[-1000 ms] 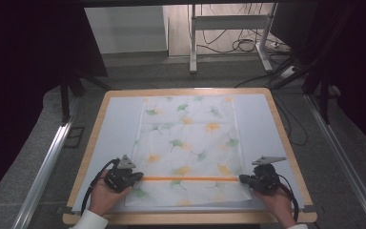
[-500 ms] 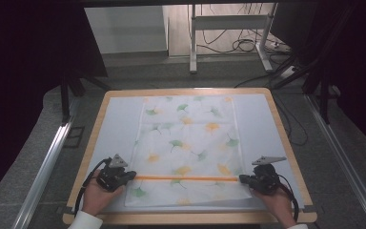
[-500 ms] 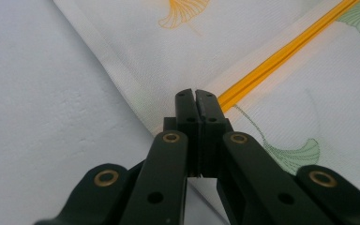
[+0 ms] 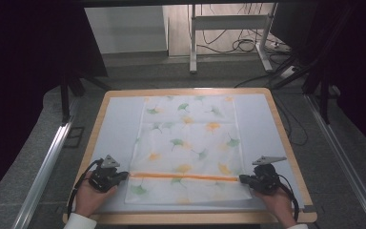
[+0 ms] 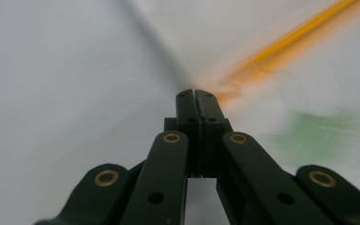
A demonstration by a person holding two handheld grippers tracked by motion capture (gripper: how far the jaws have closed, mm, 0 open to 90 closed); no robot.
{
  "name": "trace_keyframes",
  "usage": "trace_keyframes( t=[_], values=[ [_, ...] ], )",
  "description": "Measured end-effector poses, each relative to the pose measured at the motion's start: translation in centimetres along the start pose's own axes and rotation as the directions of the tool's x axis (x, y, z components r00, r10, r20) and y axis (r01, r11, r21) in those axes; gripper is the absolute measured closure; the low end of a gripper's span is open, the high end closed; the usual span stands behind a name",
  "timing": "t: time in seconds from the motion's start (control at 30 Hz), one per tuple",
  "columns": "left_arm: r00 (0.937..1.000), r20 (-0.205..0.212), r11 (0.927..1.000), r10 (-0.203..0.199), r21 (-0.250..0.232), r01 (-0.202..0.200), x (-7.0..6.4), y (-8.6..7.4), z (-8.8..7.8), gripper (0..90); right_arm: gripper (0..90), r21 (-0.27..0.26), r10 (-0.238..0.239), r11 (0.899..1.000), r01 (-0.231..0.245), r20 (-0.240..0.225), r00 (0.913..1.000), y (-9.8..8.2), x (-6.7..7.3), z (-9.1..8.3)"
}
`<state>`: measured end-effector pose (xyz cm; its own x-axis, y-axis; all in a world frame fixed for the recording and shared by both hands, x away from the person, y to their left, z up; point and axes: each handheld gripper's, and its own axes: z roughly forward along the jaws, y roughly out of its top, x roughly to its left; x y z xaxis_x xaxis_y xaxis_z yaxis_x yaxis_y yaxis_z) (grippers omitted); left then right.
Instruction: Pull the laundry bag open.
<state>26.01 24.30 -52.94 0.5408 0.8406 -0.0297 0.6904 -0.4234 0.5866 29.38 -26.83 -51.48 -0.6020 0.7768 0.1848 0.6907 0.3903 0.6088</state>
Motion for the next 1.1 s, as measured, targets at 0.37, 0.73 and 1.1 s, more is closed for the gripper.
trace_keyframes(
  t=[0.37, 0.73, 1.1],
  values=[
    [0.9983, 0.058, 0.994, -0.003, -0.109, 0.009, -0.9, 0.4, -0.9, 87.2, 89.7, -0.003, -0.002, 1.0, 0.002, 0.004, 1.0, 0.0, 0.1, 0.0],
    [0.9993, 0.032, 0.9827, -0.017, -0.184, 0.023, -0.6, 0.1, -1.4, 72.0, 89.5, -0.012, -0.024, 1.0, 0.024, 0.016, 0.9996, -0.2, 0.3, -0.1],
    [0.9993, 0.002, 0.9773, -0.039, -0.208, 0.038, -0.3, -0.1, -1.6, 62.3, 85.4, -0.087, -0.058, 0.994, 0.059, 0.015, 0.9982, -0.3, 0.6, -1.5]
  ],
)
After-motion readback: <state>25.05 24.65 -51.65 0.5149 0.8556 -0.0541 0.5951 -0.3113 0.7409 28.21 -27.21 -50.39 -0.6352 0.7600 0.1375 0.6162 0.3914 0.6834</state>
